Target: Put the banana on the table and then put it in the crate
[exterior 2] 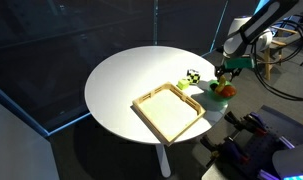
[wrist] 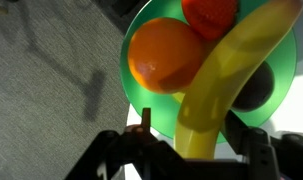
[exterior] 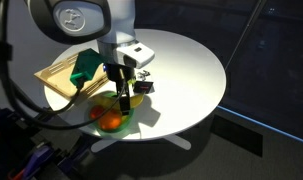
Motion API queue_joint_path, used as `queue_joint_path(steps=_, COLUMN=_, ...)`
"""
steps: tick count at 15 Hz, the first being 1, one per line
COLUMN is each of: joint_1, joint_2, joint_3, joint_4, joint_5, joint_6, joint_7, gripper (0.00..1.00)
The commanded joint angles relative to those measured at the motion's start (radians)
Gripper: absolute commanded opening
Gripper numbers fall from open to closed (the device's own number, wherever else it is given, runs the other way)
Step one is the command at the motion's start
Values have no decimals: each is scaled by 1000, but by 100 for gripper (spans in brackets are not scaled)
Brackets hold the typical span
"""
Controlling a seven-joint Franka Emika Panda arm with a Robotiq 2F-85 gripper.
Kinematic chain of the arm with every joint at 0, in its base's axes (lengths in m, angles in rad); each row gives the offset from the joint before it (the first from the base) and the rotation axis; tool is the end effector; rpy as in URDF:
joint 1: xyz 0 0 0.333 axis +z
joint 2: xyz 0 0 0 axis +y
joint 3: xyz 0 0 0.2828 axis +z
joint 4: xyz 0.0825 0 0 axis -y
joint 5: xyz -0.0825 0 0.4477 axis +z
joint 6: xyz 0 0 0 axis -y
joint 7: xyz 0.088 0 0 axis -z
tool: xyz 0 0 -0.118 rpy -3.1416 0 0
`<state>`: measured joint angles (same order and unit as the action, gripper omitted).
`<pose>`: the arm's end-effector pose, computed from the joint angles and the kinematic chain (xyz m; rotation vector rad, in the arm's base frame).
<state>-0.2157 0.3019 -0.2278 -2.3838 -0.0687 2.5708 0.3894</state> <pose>0.4560 -0.2283 0.0897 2.8177 -1.1364 -0.1700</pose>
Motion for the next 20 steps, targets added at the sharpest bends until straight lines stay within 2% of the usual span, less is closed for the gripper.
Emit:
queue_joint_path(steps=1, joint_1=25, joint_2=5, joint_3=-23, joint_4=9, joint_5=14, joint_6=-2, joint_7=-17, gripper=42)
queue_joint_path(steps=3, joint_1=36, joint_2=-16, joint_3=-30, joint_4=-3, joint_5=1, joint_6=-8, joint_7=-14, gripper=25)
queue_joint_path(steps=5, joint_1=49, joint_2=-33, joint_3=-37, joint_4=-11, joint_5=-10, joint_6=-18, joint_7=-9, gripper=16)
queue_joint_path(steps=15, joint_1=97, joint_2=-116, joint_3=-45, joint_4=-28, joint_5=-64, joint_6=-33, joint_7=3, gripper=16)
queue_joint_path(steps=20, joint_1=121, joint_2=-132, joint_3=-39, joint_4=-13, joint_5=-143, joint_6=-33, joint_7=11, gripper=16)
